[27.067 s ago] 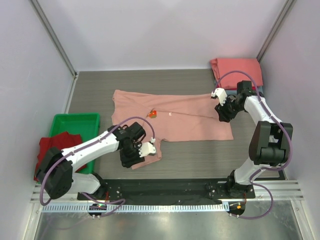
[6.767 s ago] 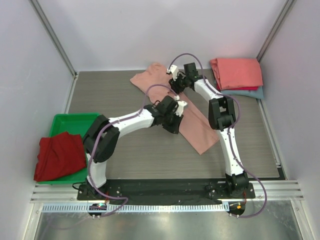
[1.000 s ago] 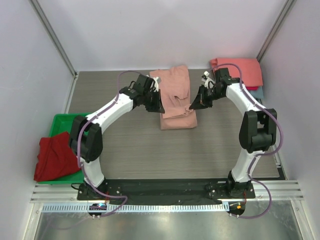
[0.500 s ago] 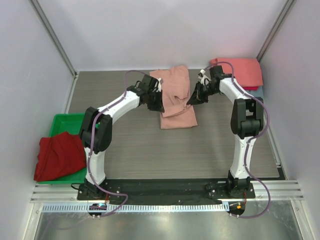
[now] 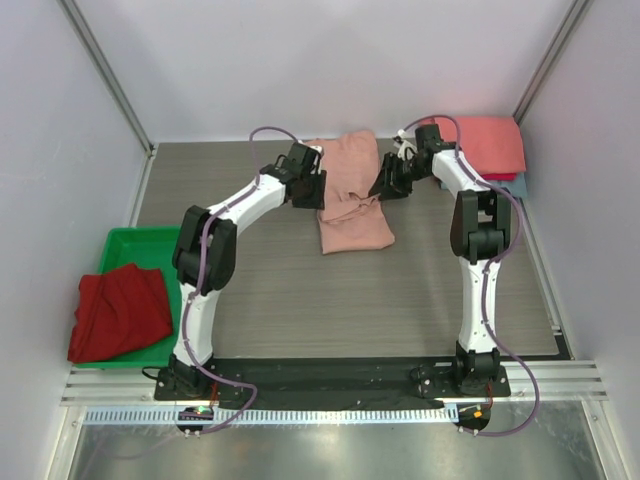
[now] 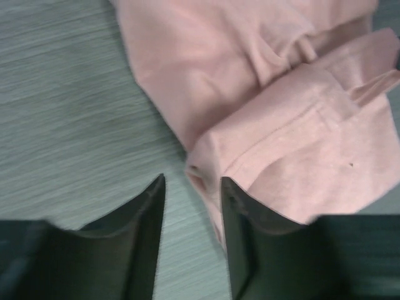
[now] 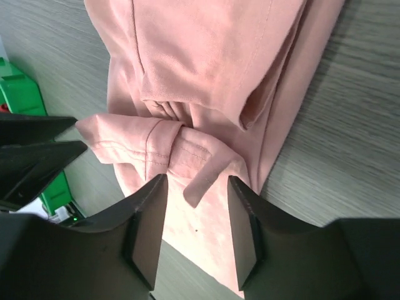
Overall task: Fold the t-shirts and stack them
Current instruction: Fold the tshirt
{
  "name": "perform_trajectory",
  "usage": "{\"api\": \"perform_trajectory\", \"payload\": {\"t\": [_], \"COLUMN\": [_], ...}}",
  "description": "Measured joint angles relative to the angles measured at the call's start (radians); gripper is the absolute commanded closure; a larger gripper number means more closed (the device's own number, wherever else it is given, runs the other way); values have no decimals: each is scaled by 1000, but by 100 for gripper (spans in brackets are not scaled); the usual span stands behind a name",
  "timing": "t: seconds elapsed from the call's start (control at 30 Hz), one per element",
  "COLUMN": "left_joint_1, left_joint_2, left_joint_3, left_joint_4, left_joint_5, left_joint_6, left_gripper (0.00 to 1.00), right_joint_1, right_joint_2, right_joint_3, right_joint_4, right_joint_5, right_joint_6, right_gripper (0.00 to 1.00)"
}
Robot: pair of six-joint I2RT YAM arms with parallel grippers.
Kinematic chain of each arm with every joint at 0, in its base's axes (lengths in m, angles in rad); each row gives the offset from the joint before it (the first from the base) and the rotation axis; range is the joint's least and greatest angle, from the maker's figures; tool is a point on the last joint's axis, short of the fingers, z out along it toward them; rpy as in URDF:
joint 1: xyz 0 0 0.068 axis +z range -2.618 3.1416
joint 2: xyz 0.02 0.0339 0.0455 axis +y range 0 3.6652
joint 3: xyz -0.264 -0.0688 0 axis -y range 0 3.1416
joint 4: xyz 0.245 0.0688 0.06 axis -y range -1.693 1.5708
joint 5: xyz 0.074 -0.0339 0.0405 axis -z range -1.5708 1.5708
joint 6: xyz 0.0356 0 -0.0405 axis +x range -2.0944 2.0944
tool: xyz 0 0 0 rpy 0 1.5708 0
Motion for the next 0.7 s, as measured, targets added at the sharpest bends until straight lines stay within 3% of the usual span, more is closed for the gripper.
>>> {"api": "perform_trajectory", "payload": {"t": [0.17, 0.33, 0.5, 0.7], "left_joint_1": [0, 5, 25, 32], "left_joint_2": [-38, -222, -370, -248], "left_joint_3": [-24, -161, -374, -462], "left_joint_4": [-6, -38, 6, 72], "left_joint_5": [-82, -77, 138, 360], "left_joint_6": [1, -48, -212, -310], "left_gripper": [43, 35, 35, 40], "right_joint_1": [-30, -140, -231, -204], "right_joint_2": [-43, -234, -326, -258], "right_joint_3": [-18, -196, -373, -504], "right_joint_4": [3, -8, -59, -80], "right_joint_5": [7, -18, -52, -114], "right_joint_6": [-38, -75, -125, -126], "right_gripper": [47, 46, 46, 47]}}
